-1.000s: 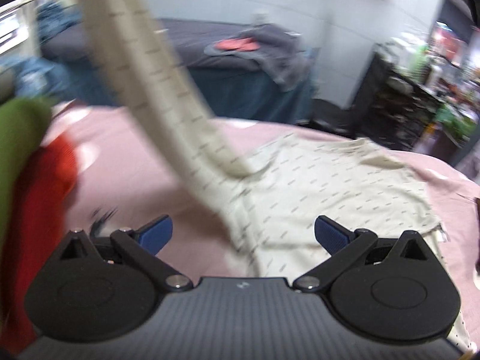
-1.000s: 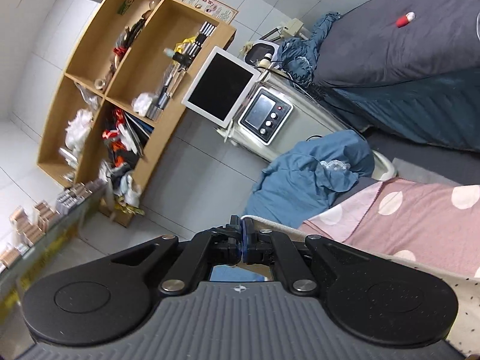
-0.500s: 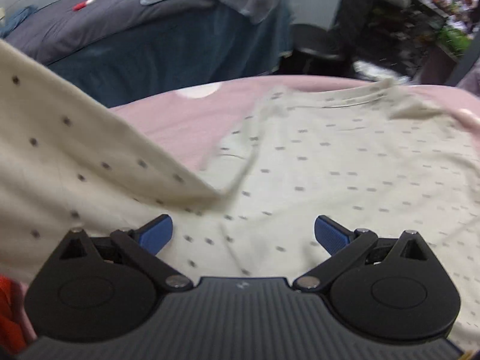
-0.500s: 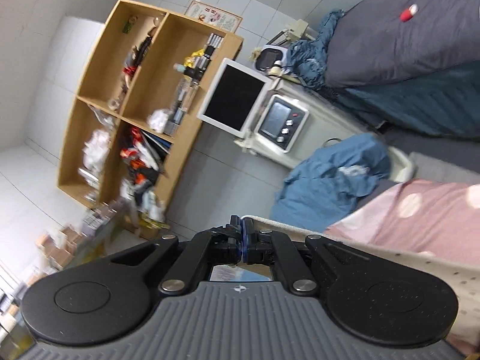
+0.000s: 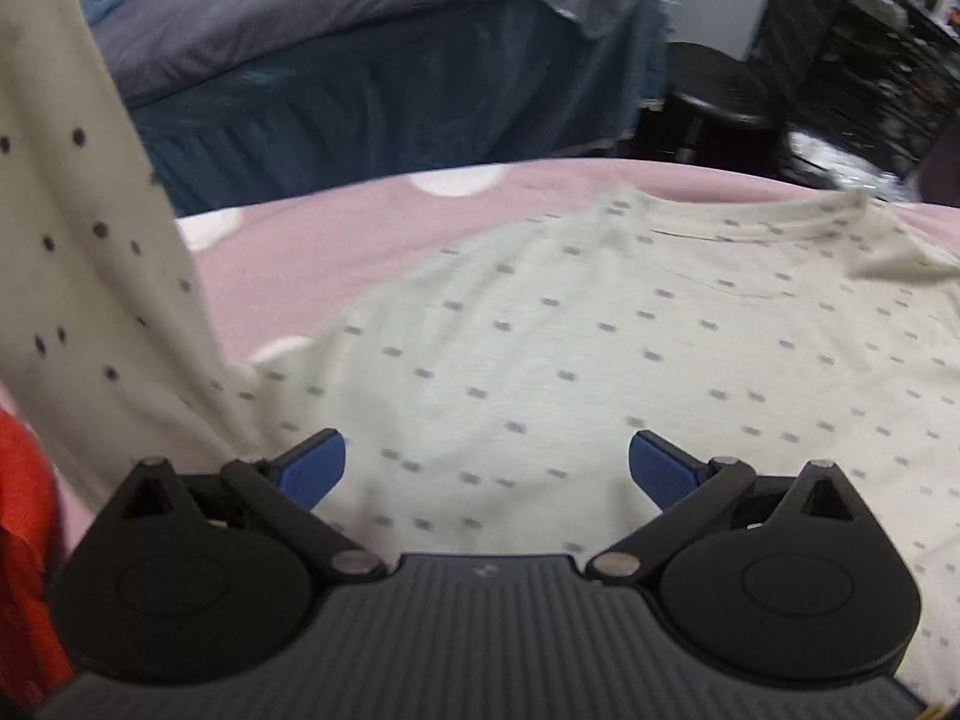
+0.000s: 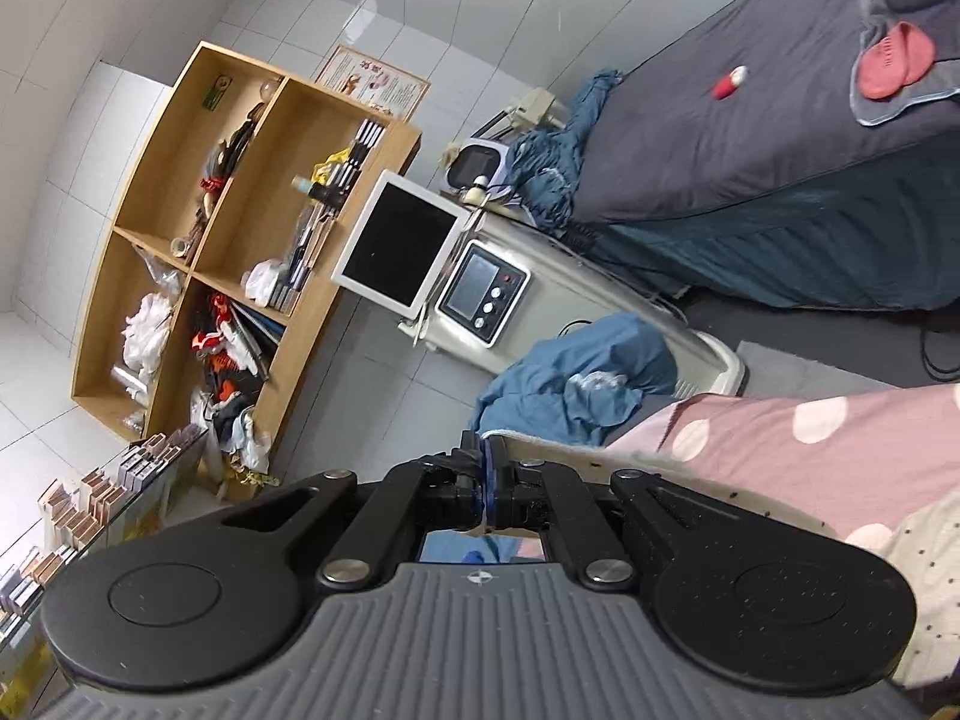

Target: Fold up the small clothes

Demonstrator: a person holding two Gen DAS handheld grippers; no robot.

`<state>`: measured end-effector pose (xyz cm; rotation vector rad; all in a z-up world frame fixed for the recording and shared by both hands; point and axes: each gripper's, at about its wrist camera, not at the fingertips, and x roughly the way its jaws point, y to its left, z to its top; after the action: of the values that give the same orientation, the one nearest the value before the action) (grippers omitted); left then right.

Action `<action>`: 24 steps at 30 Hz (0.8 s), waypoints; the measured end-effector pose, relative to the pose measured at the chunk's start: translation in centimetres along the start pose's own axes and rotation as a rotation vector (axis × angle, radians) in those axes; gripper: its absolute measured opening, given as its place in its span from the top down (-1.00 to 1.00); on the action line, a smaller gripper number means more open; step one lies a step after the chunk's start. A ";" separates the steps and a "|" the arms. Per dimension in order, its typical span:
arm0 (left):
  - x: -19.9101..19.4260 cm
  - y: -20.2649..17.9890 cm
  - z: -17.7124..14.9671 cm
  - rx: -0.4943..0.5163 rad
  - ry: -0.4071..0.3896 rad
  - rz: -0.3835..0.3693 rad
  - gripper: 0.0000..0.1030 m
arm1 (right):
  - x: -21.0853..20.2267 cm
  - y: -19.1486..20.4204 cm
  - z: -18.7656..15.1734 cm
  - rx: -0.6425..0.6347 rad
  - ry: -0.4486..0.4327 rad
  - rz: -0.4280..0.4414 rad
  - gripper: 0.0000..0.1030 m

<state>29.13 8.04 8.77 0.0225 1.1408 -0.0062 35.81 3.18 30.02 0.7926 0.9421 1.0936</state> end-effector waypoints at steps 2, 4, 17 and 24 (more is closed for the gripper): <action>-0.2 -1.2 -0.6 0.004 0.024 -0.034 -1.00 | -0.6 -0.3 0.0 -0.013 0.000 -0.014 0.95; -0.8 -2.0 -1.9 0.018 0.028 -0.046 -1.00 | -1.5 -1.0 0.0 -0.015 0.012 -0.025 0.95; -3.9 0.5 -11.6 -0.022 0.118 -0.071 -1.00 | -13.1 -8.4 -2.0 -0.086 0.243 -0.267 0.94; -5.1 3.8 -14.9 -0.108 0.158 0.004 -1.00 | -22.0 -16.5 -5.4 -0.090 0.358 -0.678 0.95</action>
<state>13.51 12.15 7.24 -0.0718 1.2981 0.0617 33.12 -22.05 18.22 0.1612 1.3259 0.6743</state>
